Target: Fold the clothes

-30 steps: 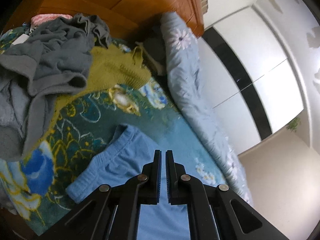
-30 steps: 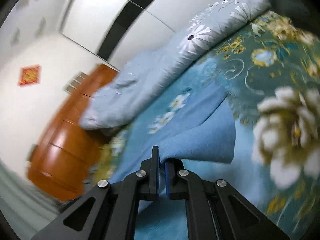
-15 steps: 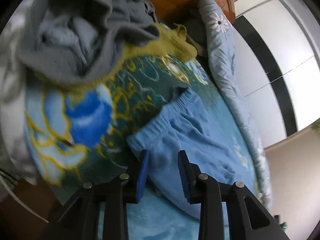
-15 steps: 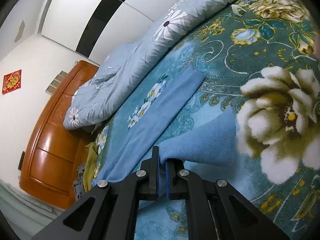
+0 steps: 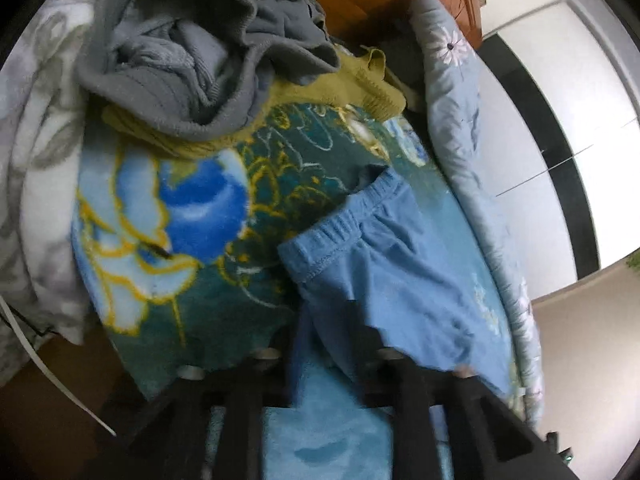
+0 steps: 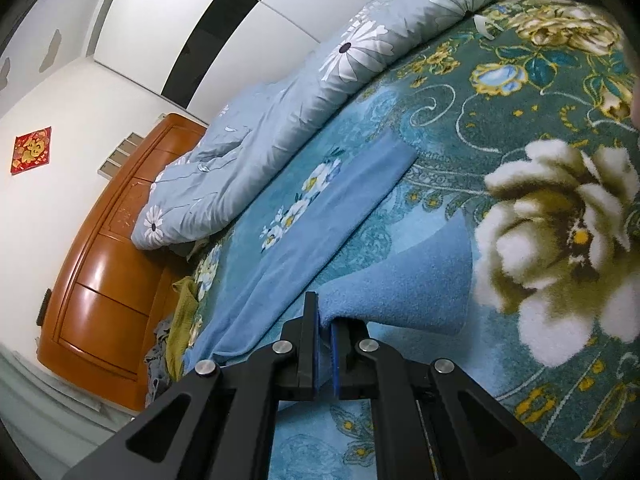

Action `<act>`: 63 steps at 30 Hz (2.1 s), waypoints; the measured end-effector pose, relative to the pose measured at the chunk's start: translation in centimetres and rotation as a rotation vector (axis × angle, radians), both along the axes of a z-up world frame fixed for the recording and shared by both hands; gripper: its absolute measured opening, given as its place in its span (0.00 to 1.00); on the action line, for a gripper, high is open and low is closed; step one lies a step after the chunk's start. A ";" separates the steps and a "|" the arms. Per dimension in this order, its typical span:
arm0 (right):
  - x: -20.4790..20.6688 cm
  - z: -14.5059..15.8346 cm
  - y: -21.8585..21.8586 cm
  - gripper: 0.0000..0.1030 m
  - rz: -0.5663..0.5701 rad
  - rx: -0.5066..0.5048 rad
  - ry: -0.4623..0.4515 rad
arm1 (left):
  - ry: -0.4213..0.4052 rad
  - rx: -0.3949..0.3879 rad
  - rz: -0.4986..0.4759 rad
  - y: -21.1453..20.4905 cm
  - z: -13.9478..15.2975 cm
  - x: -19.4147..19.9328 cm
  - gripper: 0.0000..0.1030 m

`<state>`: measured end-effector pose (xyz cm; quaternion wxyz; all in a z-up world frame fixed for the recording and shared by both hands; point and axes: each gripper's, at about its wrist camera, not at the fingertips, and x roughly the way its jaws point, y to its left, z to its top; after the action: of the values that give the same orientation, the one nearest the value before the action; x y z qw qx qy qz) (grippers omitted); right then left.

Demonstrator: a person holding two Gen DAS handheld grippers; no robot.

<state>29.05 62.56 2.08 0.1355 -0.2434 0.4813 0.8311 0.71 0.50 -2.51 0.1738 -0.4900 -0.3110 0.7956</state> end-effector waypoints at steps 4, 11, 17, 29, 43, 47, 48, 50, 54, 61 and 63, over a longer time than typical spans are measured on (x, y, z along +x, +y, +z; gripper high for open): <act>-0.2 -0.7 0.1 0.06 0.001 -0.018 -0.002 | -0.029 0.058 -0.025 0.9 -1.2 -0.4 0.45; -0.1 -0.3 0.7 0.06 0.017 -0.024 0.018 | -0.008 0.249 -0.056 1.6 0.1 -2.0 0.05; -4.0 2.6 3.9 0.06 0.025 0.011 0.068 | 0.008 0.389 -0.040 4.5 4.5 -8.7 0.05; -20.0 -3.7 11.4 0.07 -0.019 -0.054 -0.299 | -0.189 0.223 -0.056 13.1 -0.6 -19.4 0.23; -10.1 -2.4 13.0 0.60 -0.138 0.144 -0.270 | -0.040 -0.021 -0.002 7.3 2.1 -10.3 0.73; -9.8 -5.2 13.7 0.62 -0.166 0.024 -0.246 | -0.051 -0.027 -0.020 9.0 1.1 -10.7 0.73; -10.5 -5.1 13.5 0.62 -0.159 0.035 -0.247 | -0.053 -0.030 -0.024 9.4 0.9 -10.9 0.73; -11.9 -5.0 13.0 0.62 -0.143 0.059 -0.247 | -0.054 -0.037 -0.033 10.4 0.7 -11.2 0.72; -14.8 -5.0 11.8 0.34 -0.128 0.108 -0.279 | -0.032 -0.072 -0.028 11.7 0.9 -11.9 0.58; -14.3 -4.2 10.9 0.08 -0.156 0.093 -0.238 | -0.021 0.003 -0.011 11.5 0.6 -13.1 0.15; -13.2 -2.4 10.5 0.08 -0.151 0.094 -0.173 | 0.017 0.047 -0.024 10.8 2.7 -12.5 0.14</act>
<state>15.89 73.11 -0.36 0.2500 -0.2708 0.4451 0.8161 -11.75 11.34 0.18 0.1973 -0.4825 -0.3221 0.7903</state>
